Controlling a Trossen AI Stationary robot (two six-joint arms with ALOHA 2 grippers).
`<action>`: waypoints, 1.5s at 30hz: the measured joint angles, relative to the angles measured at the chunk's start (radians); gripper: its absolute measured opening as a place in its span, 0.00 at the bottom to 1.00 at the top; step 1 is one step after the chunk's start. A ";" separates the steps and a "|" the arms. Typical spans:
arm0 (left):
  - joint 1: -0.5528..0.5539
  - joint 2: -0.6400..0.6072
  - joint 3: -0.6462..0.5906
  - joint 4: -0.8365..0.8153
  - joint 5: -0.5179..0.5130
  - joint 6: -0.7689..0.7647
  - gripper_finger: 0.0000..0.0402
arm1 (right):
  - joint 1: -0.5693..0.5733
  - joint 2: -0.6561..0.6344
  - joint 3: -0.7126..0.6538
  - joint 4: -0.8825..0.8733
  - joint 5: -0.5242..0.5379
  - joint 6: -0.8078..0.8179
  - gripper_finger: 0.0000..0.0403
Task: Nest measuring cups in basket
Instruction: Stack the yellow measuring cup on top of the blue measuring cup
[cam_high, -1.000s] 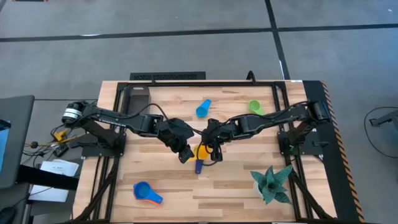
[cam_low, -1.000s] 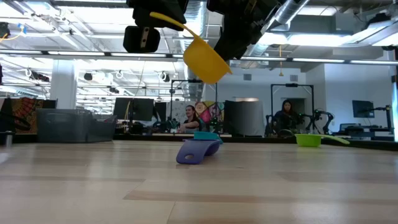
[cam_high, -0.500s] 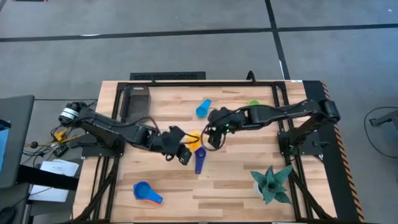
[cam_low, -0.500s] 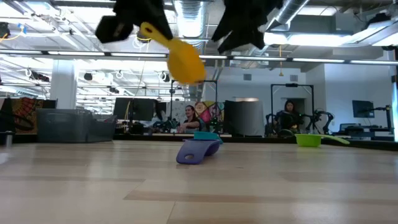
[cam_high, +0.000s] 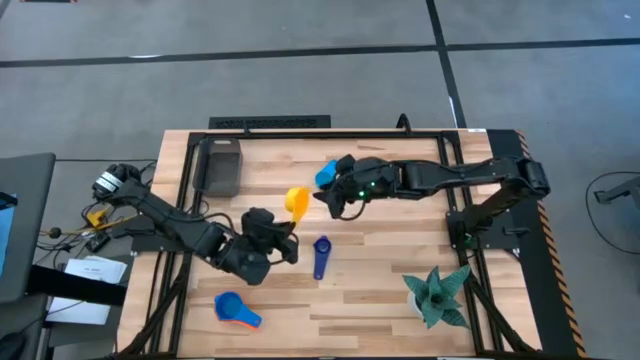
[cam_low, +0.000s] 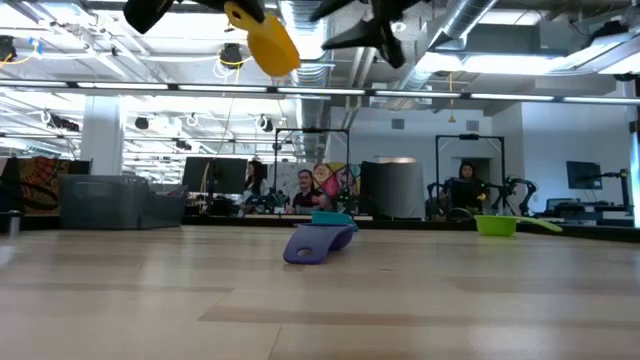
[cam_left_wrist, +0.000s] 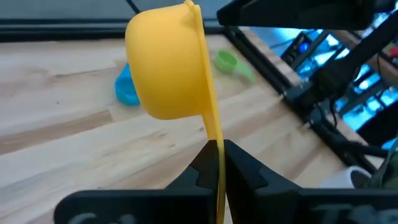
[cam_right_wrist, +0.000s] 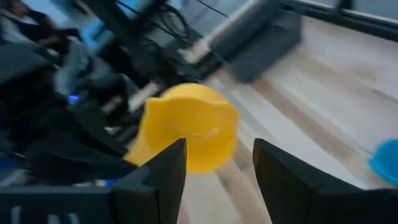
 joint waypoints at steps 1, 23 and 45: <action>-0.003 0.000 0.000 0.012 -0.014 0.002 0.00 | -0.002 0.007 0.000 0.019 -0.021 -0.001 0.50; -0.008 -0.018 0.000 0.169 0.084 0.130 0.04 | 0.037 0.079 0.002 0.078 -0.015 -0.073 0.05; 0.251 -0.069 0.000 0.159 0.371 0.398 0.34 | 0.030 0.079 -0.001 -0.191 -0.031 -0.049 0.04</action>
